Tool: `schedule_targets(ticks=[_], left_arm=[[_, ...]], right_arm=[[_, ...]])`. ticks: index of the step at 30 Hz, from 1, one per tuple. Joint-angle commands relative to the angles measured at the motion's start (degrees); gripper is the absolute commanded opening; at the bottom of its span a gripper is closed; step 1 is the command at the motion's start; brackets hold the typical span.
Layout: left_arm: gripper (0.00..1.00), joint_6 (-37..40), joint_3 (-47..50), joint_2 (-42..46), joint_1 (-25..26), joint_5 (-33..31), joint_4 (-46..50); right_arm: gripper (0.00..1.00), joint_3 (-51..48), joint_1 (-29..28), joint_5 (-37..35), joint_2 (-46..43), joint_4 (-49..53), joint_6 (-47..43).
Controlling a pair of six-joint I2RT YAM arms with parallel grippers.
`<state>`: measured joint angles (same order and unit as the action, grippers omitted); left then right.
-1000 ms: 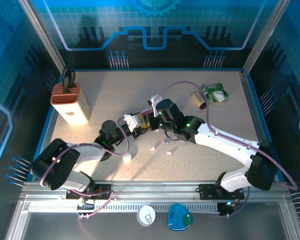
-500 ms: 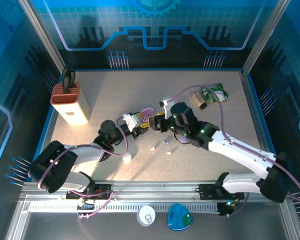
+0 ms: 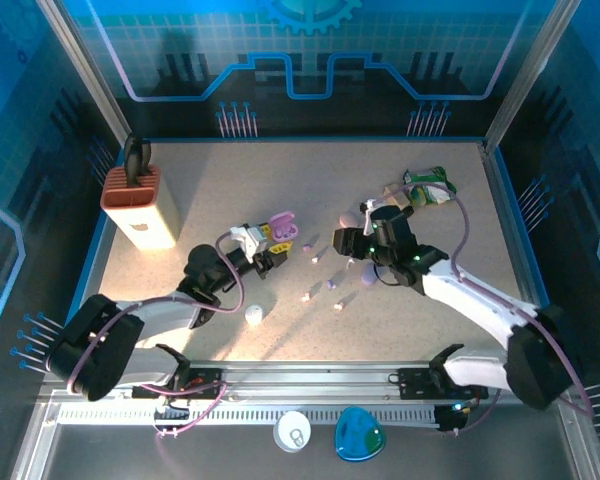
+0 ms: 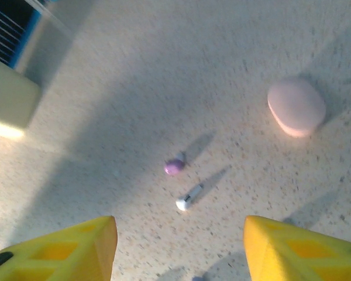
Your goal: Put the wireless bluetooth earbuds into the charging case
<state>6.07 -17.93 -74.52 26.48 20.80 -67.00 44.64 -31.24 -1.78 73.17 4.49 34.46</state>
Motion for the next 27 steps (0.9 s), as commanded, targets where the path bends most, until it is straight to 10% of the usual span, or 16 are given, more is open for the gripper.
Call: schedule_targets(ticks=[1,27], left_arm=[[0.39,-4.3,2.0,2.0,-1.2,2.4,-4.4],[0.39,-7.0,4.8,1.3,-2.0,7.1,-10.0]], right_arm=[[0.59,5.3,1.0,4.9,7.0,0.6,-1.6],[0.60,39.1,1.0,19.9,49.6,10.4,-8.1]])
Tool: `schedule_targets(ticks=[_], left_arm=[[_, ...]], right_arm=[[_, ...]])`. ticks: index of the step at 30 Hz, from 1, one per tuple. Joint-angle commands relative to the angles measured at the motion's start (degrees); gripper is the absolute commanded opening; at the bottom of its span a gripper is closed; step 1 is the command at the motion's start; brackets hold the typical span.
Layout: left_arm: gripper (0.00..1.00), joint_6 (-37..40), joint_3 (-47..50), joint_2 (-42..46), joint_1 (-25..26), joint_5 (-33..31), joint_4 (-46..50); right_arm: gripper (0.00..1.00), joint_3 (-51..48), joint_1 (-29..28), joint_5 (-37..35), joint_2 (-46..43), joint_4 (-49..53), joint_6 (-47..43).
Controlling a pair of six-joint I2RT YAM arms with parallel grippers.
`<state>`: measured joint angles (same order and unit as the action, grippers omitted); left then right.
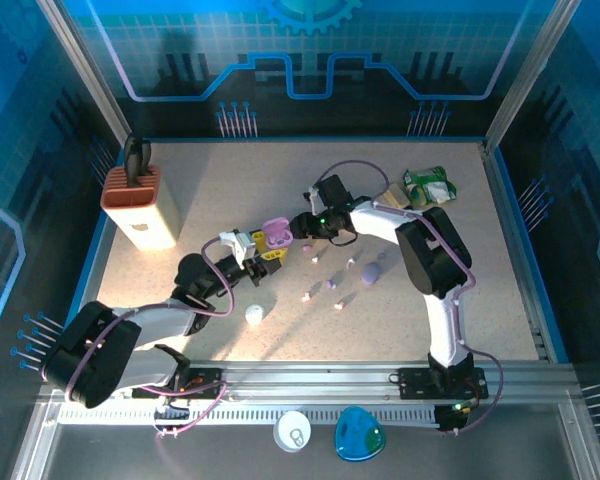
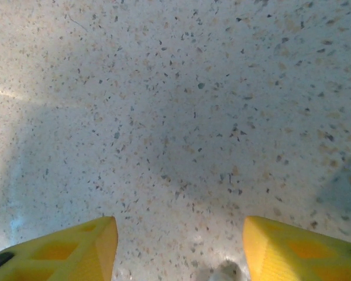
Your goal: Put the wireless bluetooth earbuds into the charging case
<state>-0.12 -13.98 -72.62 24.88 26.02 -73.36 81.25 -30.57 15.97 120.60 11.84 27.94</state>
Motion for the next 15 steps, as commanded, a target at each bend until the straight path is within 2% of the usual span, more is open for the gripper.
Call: schedule_targets(ticks=[1,15], left_arm=[[0.39,-0.9,0.8,-0.6,-0.4,2.1,-3.6],[0.40,-1.3,0.6,-1.2,-0.4,2.3,-3.8]], right_arm=[[0.60,2.9,0.4,2.5,2.6,3.3,-1.7],[0.56,-2.8,0.3,5.2,0.2,2.0,-1.8]])
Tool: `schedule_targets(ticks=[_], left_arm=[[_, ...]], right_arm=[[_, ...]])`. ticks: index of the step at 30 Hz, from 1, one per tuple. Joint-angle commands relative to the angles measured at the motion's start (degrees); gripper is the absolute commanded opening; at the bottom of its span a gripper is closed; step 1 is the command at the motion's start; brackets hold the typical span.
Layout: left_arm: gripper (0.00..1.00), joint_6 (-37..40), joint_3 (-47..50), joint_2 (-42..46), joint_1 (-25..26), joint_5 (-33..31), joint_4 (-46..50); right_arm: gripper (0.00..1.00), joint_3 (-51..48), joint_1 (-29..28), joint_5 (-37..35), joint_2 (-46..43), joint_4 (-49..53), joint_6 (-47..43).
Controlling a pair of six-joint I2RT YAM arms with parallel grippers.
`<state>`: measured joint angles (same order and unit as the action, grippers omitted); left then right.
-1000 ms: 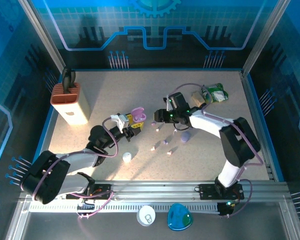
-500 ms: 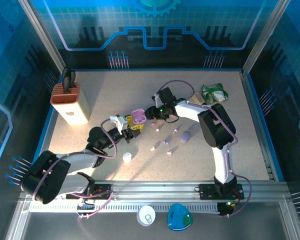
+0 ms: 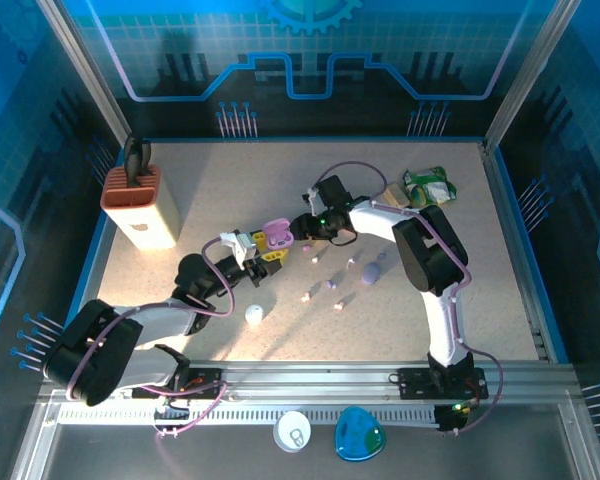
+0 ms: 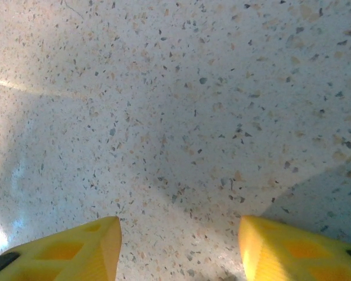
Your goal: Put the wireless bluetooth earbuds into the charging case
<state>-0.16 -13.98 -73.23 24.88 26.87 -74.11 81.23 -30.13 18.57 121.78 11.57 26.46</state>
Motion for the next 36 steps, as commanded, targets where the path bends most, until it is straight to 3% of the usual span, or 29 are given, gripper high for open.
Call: schedule_targets(ticks=[1,8,22,29,36], left_arm=[[0.40,-1.2,0.6,-0.7,-0.4,1.2,-3.2],[0.40,-2.1,0.5,-2.9,-0.4,1.0,-5.7],[0.40,-1.9,0.1,-3.5,-0.9,-0.8,-6.1],[0.40,-4.6,0.1,-3.2,-7.4,-1.8,-6.3],[0.40,-6.0,0.6,-0.5,-13.5,-3.5,-4.6]], right_arm=[[0.55,-3.4,-0.3,2.9,-1.3,2.0,-0.2],[0.50,-5.8,-1.3,2.5,-3.0,2.4,0.1],[0.51,-9.2,-2.7,0.1,-7.2,3.5,0.0],[0.57,-6.1,-3.5,-9.5,-9.8,8.2,-3.3],[0.58,1.7,-9.1,-27.0,-9.4,19.0,-6.6]])
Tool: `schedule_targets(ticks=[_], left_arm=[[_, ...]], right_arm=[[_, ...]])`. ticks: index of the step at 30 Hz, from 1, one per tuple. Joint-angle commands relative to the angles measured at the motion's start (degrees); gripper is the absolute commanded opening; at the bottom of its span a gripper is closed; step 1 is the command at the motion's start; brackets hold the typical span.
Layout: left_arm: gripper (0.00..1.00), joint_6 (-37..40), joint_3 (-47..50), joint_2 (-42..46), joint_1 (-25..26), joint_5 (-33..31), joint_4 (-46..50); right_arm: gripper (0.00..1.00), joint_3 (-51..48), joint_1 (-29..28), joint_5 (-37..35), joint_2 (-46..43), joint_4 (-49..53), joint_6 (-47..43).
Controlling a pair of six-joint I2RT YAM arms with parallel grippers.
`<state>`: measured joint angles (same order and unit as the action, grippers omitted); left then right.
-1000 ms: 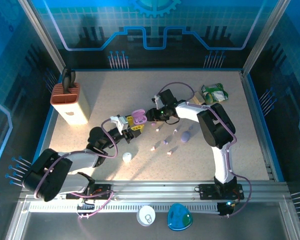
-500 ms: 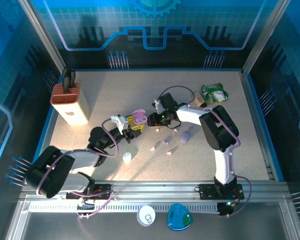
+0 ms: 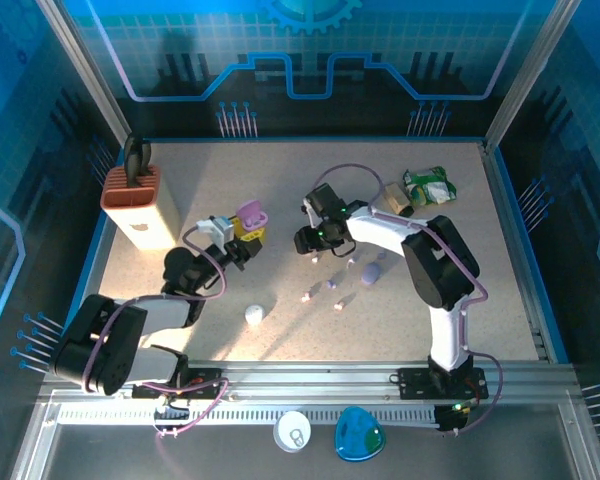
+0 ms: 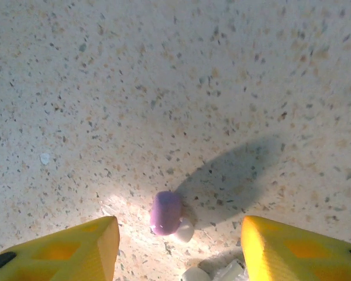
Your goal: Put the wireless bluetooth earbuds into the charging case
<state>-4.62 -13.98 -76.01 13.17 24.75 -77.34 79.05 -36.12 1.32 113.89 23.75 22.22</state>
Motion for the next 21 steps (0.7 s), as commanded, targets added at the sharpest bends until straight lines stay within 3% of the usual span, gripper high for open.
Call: schedule_targets(ticks=[1,7,13,21], left_arm=[[0.40,-1.5,0.6,2.9,-2.5,-1.9,-0.8],[0.40,-3.1,0.4,4.2,-6.0,-2.6,-0.3],[0.40,-5.4,0.6,4.8,-8.2,-2.5,-1.9],[0.39,-6.1,1.5,6.8,-10.0,-4.8,-0.9]], right_arm=[[0.58,5.0,-4.3,-12.4,-1.0,8.2,-2.3],[0.56,12.0,-10.1,-27.8,4.1,15.4,0.9],[0.53,19.7,-13.9,-38.2,9.9,23.2,3.0],[0.48,23.8,-15.5,-40.1,14.8,26.1,3.2]])
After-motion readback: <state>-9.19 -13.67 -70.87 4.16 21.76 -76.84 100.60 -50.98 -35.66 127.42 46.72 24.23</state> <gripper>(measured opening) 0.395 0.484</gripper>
